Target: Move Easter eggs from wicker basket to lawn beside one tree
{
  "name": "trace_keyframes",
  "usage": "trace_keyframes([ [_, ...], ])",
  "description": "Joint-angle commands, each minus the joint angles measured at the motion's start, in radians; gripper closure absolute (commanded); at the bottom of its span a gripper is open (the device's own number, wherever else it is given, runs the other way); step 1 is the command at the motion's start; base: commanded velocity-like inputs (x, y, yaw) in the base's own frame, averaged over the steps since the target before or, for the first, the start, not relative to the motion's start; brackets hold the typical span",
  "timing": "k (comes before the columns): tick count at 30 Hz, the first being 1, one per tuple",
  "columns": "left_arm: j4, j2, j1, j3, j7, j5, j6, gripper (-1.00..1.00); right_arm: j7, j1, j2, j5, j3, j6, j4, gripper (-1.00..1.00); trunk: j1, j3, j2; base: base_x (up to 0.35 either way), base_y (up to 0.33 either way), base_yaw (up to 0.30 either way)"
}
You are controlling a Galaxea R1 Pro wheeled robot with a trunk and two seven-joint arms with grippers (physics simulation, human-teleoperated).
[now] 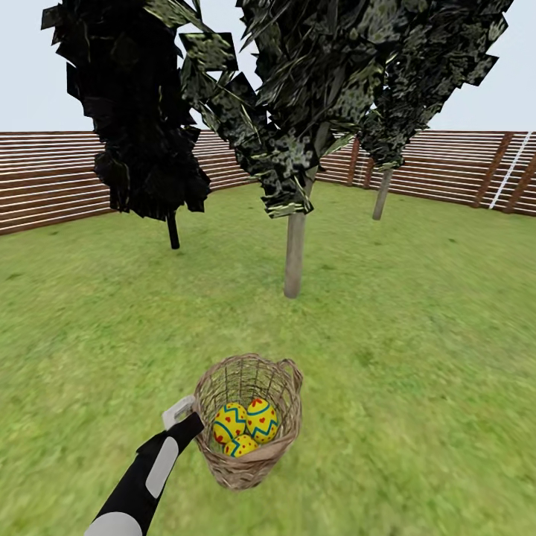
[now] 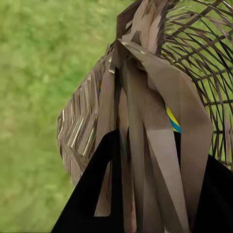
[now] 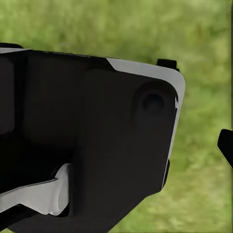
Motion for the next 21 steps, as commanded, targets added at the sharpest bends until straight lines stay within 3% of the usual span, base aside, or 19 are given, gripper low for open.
trace_keyframes([
  [1,-0.003,-0.001,0.0,0.002,0.005,0.013,0.005,1.0,0.001,-0.002,-0.001,0.011,-0.008,-0.007,0.004,-1.0,0.001,-0.002,-0.002,0.321,0.0,0.0],
  [21,-0.003,-0.001,-0.001,0.002,0.005,0.013,0.005,1.0,0.001,-0.002,-0.001,0.01,-0.007,-0.007,0.006,-1.0,0.001,-0.002,-0.002,0.319,0.0,0.0],
])
